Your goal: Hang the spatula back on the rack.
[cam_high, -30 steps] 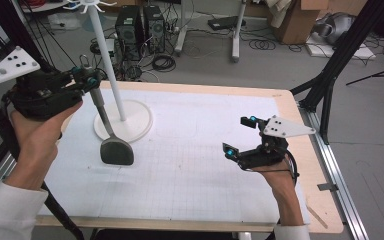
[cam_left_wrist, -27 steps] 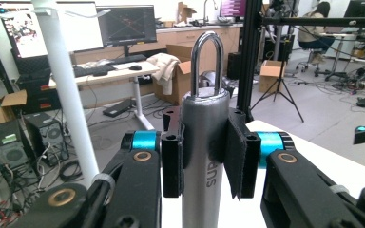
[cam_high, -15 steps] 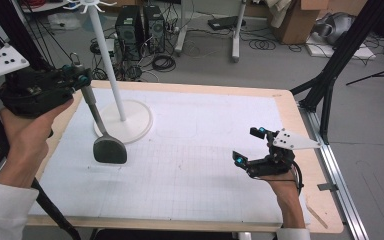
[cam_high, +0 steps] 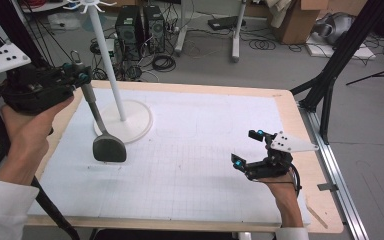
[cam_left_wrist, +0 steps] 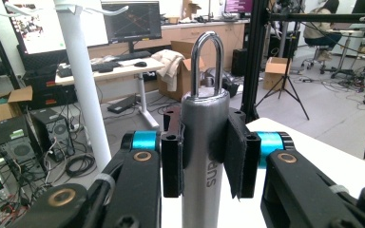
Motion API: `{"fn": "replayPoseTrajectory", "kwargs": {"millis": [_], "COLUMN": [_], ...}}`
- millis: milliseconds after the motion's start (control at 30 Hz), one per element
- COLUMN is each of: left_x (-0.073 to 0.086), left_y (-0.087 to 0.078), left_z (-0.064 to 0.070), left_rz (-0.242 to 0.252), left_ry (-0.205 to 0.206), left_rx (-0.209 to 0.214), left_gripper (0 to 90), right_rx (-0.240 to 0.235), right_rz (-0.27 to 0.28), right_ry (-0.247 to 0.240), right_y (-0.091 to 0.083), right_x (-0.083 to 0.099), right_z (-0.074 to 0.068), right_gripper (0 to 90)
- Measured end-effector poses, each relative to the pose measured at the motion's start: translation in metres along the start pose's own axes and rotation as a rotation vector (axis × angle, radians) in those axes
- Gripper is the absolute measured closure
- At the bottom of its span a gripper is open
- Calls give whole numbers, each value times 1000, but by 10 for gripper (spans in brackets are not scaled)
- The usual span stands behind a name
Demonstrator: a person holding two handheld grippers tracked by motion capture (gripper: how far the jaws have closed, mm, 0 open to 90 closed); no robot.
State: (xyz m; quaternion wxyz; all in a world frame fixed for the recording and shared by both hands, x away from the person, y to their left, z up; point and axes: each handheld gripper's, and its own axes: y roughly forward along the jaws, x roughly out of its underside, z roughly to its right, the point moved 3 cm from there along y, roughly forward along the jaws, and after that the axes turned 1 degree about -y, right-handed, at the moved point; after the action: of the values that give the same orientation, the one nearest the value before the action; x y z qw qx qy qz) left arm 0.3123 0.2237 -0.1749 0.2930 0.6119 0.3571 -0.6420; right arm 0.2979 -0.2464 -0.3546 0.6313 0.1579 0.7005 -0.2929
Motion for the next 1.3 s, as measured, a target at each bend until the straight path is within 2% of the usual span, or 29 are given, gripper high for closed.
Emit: {"fn": "replayPoseTrajectory", "kwargs": {"millis": [533,700,967,1300], "left_x": [-10,-13,-15,-22], "left_y": [14,21,31,37], "left_z": [-13,-21,-32,-47], "left_rz": [-8,-7,-19,-17], "left_ry": [1,-1,-8,-27], "left_rx": [-2,-3,-6,-9], "left_gripper": [709,709,709,709], "right_rx": [9,14,11,10], "right_rz": [-9,-2,-20,-29], "right_ry": [-14,3,9,25], "right_y": [-2,-3,1,4], "right_x": [3,8,17,23], "right_z": [0,4,6,8], "right_gripper": [4,4,4,4]}}
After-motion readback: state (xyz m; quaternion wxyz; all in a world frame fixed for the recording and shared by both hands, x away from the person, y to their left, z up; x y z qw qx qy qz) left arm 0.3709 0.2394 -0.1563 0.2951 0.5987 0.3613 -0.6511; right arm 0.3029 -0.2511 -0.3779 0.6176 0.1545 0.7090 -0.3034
